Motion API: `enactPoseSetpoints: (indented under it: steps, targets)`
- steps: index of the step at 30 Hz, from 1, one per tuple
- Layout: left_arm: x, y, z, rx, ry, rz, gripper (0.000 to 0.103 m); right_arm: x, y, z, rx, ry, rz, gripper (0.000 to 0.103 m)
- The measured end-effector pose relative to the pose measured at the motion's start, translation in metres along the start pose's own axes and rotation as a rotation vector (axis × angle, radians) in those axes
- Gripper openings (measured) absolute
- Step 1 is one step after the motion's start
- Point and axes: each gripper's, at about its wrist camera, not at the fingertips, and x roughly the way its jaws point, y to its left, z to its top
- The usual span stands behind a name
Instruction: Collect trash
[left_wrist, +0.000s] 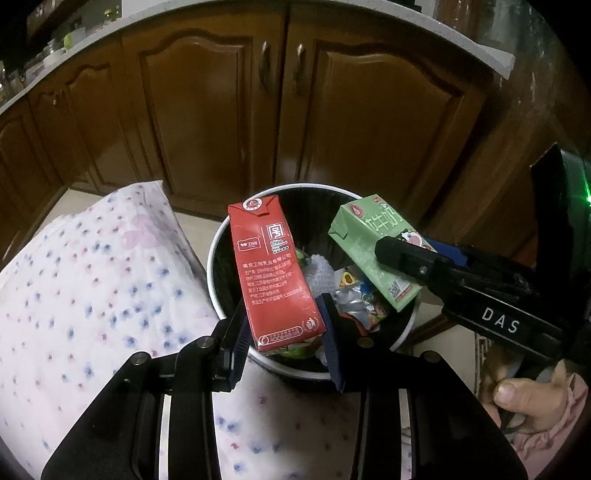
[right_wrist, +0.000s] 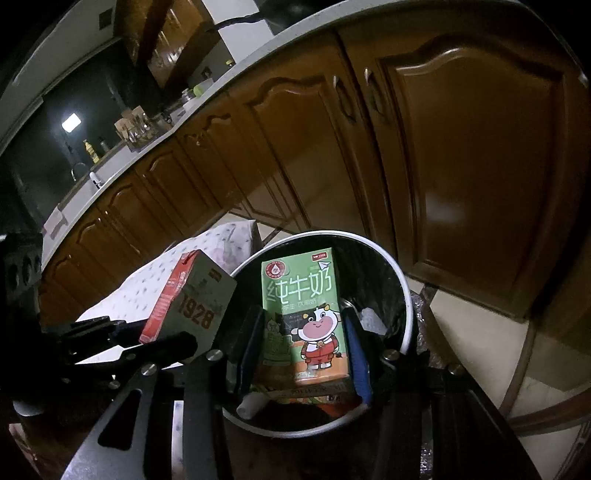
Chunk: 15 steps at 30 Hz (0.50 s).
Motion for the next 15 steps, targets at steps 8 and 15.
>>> enactPoseSetpoints:
  steps: [8,15]
  targets:
    - [0.006,-0.002,0.004,-0.001,0.012,0.002,0.035,0.004,-0.002,0.003,0.002,0.016,-0.005,0.044]
    - [-0.004,0.006,-0.002,-0.014,-0.012,0.0,0.05,0.001,-0.012,0.004,0.056,0.006,-0.002,0.048]
